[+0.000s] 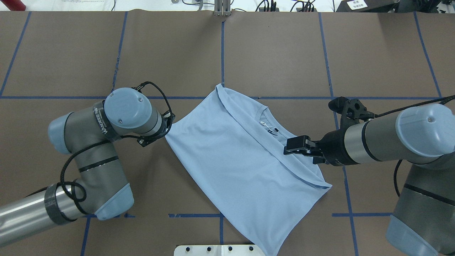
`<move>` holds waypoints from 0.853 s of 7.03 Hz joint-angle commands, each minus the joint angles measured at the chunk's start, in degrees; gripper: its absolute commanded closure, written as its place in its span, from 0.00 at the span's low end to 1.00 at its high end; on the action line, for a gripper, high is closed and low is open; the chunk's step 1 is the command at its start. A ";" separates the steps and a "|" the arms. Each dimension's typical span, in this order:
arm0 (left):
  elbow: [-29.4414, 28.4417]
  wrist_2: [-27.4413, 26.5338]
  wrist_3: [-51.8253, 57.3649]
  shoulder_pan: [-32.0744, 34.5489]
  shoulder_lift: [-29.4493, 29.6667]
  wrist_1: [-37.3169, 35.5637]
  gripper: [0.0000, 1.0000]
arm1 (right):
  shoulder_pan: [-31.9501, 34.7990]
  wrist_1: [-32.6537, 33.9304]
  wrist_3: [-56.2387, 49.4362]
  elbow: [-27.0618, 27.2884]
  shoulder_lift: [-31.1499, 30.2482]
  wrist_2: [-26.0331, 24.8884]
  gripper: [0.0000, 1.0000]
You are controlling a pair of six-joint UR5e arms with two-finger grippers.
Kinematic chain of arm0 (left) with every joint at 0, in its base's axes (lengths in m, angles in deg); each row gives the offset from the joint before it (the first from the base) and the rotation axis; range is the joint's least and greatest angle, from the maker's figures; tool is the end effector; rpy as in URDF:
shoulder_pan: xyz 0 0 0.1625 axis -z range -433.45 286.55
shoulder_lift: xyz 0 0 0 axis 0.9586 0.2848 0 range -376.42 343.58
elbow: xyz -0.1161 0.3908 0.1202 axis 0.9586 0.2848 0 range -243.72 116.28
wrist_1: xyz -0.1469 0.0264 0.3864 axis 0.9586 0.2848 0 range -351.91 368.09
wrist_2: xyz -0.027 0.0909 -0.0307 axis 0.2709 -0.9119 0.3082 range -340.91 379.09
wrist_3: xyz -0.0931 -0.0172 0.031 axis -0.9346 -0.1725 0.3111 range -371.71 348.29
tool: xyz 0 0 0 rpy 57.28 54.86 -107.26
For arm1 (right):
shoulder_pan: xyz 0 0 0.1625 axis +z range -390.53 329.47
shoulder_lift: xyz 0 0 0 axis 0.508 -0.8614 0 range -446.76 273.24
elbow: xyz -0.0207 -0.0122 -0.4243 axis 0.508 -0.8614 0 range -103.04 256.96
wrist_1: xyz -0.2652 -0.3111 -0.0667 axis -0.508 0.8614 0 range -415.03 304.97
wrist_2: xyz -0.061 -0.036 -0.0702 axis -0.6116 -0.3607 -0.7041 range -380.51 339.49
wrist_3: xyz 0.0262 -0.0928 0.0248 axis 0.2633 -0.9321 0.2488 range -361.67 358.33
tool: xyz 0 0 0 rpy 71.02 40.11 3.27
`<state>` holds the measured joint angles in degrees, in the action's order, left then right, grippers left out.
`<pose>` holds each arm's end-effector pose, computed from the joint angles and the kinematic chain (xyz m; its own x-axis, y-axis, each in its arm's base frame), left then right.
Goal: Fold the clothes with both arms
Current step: 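Fold the corner with the left gripper away from the robot toward the right gripper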
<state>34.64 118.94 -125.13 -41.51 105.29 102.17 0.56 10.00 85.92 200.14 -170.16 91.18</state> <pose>0.5015 -0.4496 0.2726 0.3917 -0.7057 -0.5903 0.6275 0.6742 -0.3895 -0.3583 -0.3286 0.2831 0.3732 0.1794 0.9102 -0.1782 0.9767 -0.1195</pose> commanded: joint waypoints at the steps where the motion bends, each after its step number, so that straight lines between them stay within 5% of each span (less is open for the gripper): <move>1: -8.06 0.00 5.12 4.60 4.75 5.28 1.00 | 0.02 0.00 -0.05 -0.22 -0.36 -0.07 0.00; 6: -32.56 -6.05 22.34 9.28 17.65 21.80 1.00 | -0.07 -0.26 -0.05 -2.24 0.08 -0.25 0.00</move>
<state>7.94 114.79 -106.29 -32.73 119.75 119.08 0.57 9.84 85.88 198.26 -170.19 90.95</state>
